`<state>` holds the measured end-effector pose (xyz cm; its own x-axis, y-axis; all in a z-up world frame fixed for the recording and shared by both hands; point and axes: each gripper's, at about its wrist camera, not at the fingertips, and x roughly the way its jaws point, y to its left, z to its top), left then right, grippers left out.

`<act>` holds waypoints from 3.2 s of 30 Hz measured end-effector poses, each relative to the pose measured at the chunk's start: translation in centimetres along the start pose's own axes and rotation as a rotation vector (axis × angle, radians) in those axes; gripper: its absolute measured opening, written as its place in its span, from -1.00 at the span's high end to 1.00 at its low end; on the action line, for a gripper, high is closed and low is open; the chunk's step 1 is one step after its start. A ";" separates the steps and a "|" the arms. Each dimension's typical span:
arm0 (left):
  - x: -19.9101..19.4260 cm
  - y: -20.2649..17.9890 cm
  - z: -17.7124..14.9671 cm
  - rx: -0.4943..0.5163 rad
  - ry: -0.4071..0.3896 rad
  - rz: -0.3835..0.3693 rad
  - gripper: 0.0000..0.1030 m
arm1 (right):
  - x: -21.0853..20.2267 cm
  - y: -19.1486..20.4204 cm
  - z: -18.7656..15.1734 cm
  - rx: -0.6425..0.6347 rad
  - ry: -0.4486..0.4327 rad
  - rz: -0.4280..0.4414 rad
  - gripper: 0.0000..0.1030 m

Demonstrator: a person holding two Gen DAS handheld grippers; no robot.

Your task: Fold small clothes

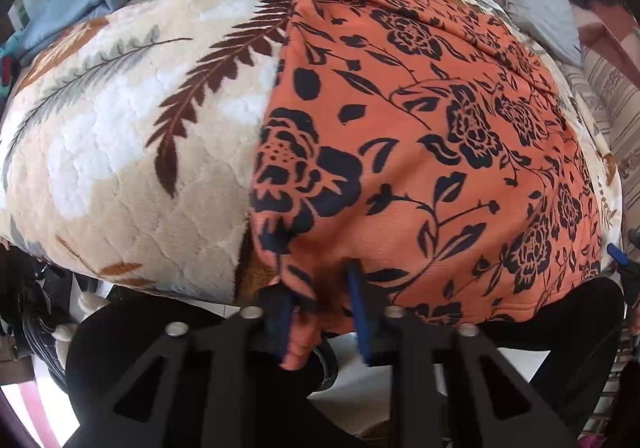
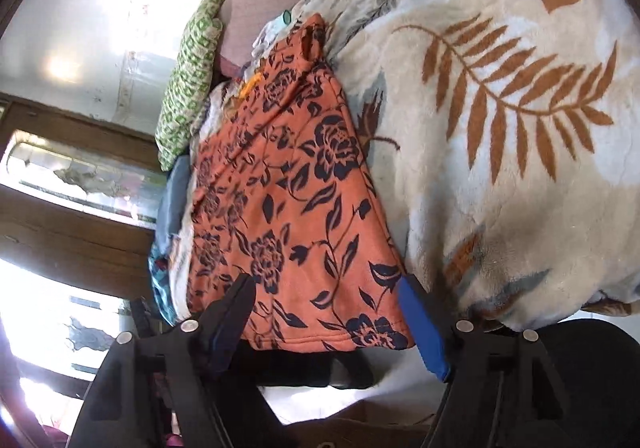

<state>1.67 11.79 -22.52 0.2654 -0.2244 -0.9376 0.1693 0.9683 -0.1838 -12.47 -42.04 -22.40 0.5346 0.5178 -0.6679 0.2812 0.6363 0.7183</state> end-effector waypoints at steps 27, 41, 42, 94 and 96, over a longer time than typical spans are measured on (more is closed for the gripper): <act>-0.1 0.4 -0.4 0.051 -0.010 -0.039 0.06 | 0.9 -2.5 0.2 0.046 0.026 -0.052 -0.25; -0.6 1.2 0.6 -0.004 -0.035 -0.092 0.85 | 5.5 0.4 -0.7 -0.041 0.205 -0.065 0.62; -0.8 1.4 0.5 -0.002 -0.036 -0.091 0.84 | 5.2 1.5 -0.9 -0.087 0.191 -0.075 0.64; 11.2 8.9 37.1 -0.581 -0.061 -0.605 0.49 | 23.1 -1.3 37.4 0.430 -0.213 0.337 0.65; 8.9 9.6 35.8 -0.598 -0.171 -0.620 -0.07 | 20.7 -1.6 36.2 0.401 -0.292 0.318 0.36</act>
<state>39.65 15.20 -22.06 0.4377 -0.6958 -0.5694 -0.1827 0.5513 -0.8141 26.96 -53.06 -30.31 0.8234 0.4329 -0.3670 0.3201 0.1796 0.9302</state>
